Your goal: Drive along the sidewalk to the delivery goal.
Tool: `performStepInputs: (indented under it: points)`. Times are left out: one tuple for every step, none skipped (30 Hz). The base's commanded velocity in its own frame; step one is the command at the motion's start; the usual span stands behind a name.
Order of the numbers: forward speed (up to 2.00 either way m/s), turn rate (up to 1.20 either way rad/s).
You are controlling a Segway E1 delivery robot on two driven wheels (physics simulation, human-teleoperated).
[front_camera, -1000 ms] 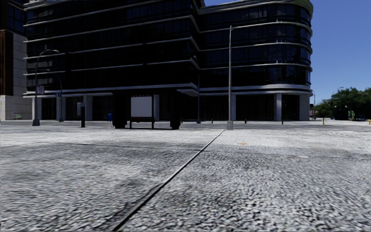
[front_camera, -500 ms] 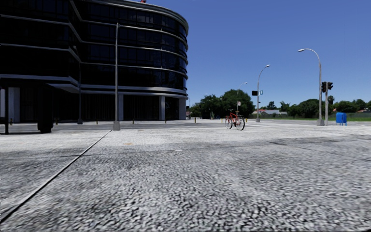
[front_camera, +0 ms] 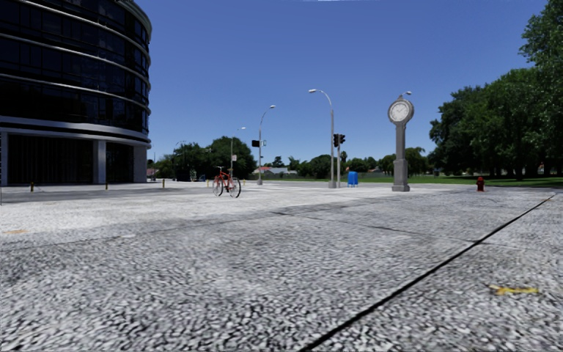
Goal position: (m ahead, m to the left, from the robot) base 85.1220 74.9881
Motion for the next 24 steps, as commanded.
performStepInputs:
  points:
    - [2.00,0.00]
    - [2.00,0.00]
    - [2.00,0.00]
    - [2.00,0.00]
    - [2.00,0.00]
    - [2.00,0.00]
    - [2.00,0.00]
    - [2.00,0.00]
    - [2.00,0.00]
    - [2.00,0.00]
    - [2.00,0.00]
    - [2.00,0.00]
    - [2.00,0.00]
    - [2.00,0.00]
    - [2.00,0.00]
    - [2.00,0.00]
    - [2.00,0.00]
    - [2.00,0.00]
    - [2.00,0.00]
    - [2.00,-0.31]
    - [2.00,-1.16]
    - [2.00,-1.20]
    - [2.00,-1.20]
    - [2.00,-1.20]
